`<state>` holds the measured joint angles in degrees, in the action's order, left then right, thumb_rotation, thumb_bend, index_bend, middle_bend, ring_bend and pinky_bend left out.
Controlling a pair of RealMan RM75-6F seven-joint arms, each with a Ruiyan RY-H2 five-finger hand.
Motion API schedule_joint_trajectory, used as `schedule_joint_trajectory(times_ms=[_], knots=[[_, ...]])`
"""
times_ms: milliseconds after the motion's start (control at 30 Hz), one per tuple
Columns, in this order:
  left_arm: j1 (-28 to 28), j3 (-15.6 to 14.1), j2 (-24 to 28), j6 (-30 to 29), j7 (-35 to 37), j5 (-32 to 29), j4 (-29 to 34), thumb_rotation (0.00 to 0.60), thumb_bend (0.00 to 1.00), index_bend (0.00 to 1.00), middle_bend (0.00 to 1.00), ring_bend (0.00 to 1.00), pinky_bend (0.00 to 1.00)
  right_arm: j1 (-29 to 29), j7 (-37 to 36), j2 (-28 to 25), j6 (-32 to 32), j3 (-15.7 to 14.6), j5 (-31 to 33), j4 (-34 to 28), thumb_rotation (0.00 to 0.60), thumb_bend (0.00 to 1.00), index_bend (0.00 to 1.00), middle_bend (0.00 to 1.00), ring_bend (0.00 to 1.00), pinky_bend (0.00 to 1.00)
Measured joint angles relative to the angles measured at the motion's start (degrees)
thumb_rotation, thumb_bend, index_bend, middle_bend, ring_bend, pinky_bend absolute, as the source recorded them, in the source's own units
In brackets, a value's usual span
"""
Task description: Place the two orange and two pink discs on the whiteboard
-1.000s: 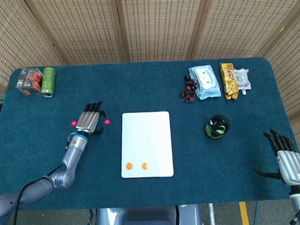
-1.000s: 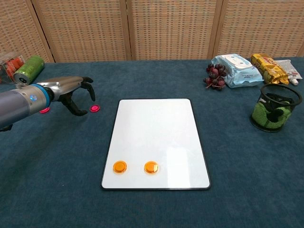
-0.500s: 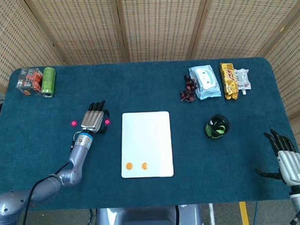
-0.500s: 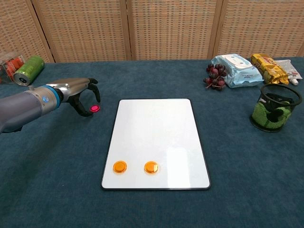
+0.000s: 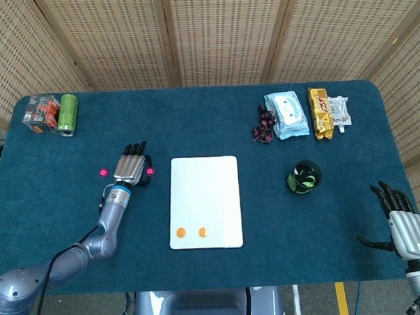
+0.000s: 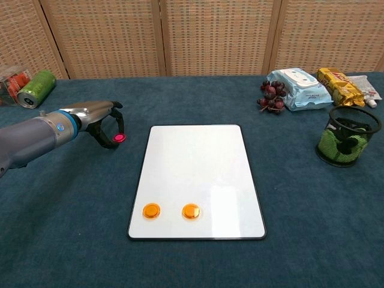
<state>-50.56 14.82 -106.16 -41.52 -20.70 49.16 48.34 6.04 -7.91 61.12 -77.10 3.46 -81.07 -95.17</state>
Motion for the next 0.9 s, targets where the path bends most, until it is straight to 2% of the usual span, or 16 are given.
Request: schedule_joint_trajectory(times_ms=[300, 467, 600, 900], knots=[[0.28, 0.37, 0.42, -0.57, -0.45, -0.31, 0.93, 0.6, 0.35, 0.54, 0.0, 0.0, 0.0, -0.01, -0.25, -0.05, 0.04, -0.02, -0.02, 0.0, 0.6, 0.0, 0.02, 0.0, 0.0, 0.0], [0.51, 0.76, 2.06, -1.97, -0.02, 0.69, 4.36, 0.6, 0.36, 0.54, 0.0, 0.0, 0.0, 0.02, -0.44, -0.11, 0.12, -0.04, -0.08, -0.04, 0.6, 0.0, 0.02, 0.0, 0.0, 0.0], [0.67, 1.05, 4.24, -3.67, -0.29, 1.66, 9.47, 0.6, 0.35, 0.54, 0.0, 0.0, 0.0, 0.05, -0.71, -0.15, 0.22, -0.07, -0.12, 0.02, 0.6, 0.0, 0.02, 0.0, 0.0, 0.0], [0.4, 0.25, 9.01, -6.72, -5.01, 2.65, 25.64, 0.6, 0.35, 0.54, 0.0, 0.0, 0.0, 0.07, -0.74, -0.17, 0.22, -0.13, -0.28, 0.08, 0.6, 0.0, 0.02, 0.0, 0.0, 0.0]])
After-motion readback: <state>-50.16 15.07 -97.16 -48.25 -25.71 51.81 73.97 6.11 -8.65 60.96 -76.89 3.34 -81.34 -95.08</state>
